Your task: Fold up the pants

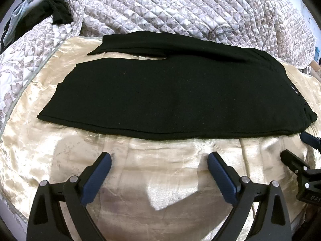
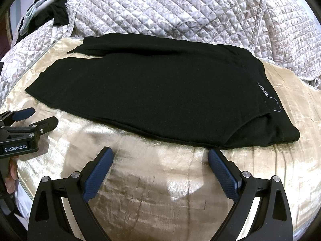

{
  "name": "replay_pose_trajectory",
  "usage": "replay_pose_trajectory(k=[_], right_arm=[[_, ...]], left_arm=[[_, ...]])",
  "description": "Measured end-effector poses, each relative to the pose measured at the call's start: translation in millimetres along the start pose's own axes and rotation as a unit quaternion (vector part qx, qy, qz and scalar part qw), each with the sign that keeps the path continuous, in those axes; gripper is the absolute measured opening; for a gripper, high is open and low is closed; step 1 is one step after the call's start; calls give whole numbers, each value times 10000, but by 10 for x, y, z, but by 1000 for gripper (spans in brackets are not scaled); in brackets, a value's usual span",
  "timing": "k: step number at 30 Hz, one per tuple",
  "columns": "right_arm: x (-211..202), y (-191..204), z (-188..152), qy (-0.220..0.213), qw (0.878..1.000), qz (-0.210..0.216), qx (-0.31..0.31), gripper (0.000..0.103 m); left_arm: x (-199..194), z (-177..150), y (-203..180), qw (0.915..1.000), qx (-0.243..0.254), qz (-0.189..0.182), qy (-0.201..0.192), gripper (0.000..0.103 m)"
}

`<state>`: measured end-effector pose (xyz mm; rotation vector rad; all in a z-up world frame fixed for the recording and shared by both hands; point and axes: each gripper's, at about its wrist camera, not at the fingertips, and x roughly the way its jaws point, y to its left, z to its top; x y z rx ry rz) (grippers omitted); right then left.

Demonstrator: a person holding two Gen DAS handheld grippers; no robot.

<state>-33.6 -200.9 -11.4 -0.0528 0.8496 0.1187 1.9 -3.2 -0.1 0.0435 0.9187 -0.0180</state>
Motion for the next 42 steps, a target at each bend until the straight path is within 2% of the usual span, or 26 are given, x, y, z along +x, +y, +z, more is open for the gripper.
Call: replay_pose_trajectory(k=[42], right_arm=[[8, -12, -7, 10, 10000, 11, 9, 96]], left_arm=[[-14, -15, -27, 10000, 9, 0, -18, 99]])
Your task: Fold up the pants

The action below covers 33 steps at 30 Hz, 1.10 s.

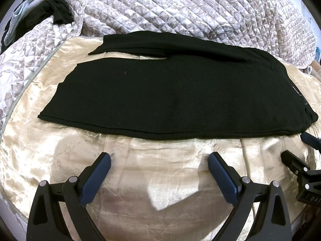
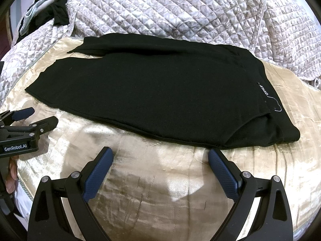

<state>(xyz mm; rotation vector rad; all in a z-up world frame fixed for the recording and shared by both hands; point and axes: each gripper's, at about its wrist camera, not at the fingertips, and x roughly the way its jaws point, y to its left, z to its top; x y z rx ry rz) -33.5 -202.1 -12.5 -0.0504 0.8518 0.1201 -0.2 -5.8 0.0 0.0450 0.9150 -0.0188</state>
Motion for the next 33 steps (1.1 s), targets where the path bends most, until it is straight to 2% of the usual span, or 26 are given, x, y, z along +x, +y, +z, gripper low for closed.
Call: replay_pose_trajectory(k=[24, 33], right_arm=[[-115, -60, -23, -101, 9998, 25, 169, 96], [-166, -122, -4, -149, 9995, 56, 260, 90]], left_arm=[[-11, 18, 51, 9999, 85, -101, -46, 100], [-37, 10, 30, 9999, 111, -70, -95, 99]])
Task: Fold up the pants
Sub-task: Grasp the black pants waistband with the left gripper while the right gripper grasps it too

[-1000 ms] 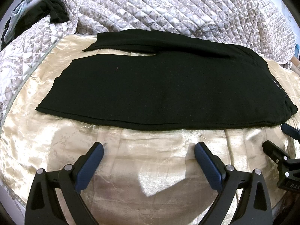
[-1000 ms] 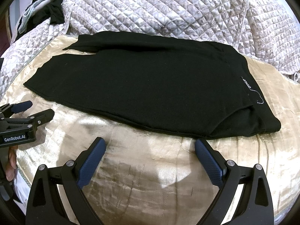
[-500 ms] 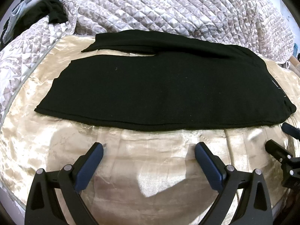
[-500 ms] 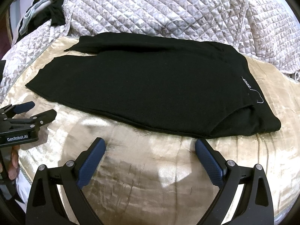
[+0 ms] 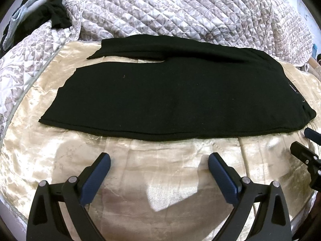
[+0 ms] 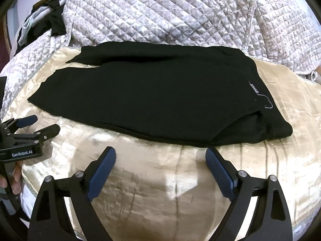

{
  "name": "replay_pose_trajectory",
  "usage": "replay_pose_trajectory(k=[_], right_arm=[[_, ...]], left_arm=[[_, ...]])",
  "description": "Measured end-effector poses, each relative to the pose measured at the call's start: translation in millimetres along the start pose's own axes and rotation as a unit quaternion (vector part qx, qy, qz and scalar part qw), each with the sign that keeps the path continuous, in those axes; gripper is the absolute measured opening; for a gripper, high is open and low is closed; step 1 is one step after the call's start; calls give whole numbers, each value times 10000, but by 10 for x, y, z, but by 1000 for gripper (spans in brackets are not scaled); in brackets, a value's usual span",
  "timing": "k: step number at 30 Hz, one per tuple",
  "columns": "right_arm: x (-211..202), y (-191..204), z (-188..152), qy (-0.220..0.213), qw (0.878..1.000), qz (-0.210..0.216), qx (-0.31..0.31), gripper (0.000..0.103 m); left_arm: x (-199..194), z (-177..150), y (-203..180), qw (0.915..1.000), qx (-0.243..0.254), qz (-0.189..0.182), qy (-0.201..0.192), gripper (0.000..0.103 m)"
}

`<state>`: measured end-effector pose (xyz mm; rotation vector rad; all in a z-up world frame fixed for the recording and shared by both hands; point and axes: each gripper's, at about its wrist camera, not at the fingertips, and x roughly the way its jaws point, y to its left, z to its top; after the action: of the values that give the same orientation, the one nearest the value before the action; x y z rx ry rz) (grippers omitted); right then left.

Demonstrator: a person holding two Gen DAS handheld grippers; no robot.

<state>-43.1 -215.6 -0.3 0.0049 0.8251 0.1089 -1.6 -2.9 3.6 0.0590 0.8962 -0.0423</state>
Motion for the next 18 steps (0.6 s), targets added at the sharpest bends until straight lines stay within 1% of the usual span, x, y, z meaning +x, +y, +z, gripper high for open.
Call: replay_pose_trajectory(k=[10, 15, 18], right_arm=[[-37, -105, 23, -22, 9996, 64, 275, 89], [-58, -254, 34, -53, 9982, 61, 602, 89], [-70, -397, 22, -53, 9963, 38, 860, 89]], left_arm=[[-34, 31, 51, 10000, -72, 19, -46, 99], [-14, 45, 196, 9996, -279, 39, -71, 99], [24, 54, 357, 9983, -585, 0, -25, 99]])
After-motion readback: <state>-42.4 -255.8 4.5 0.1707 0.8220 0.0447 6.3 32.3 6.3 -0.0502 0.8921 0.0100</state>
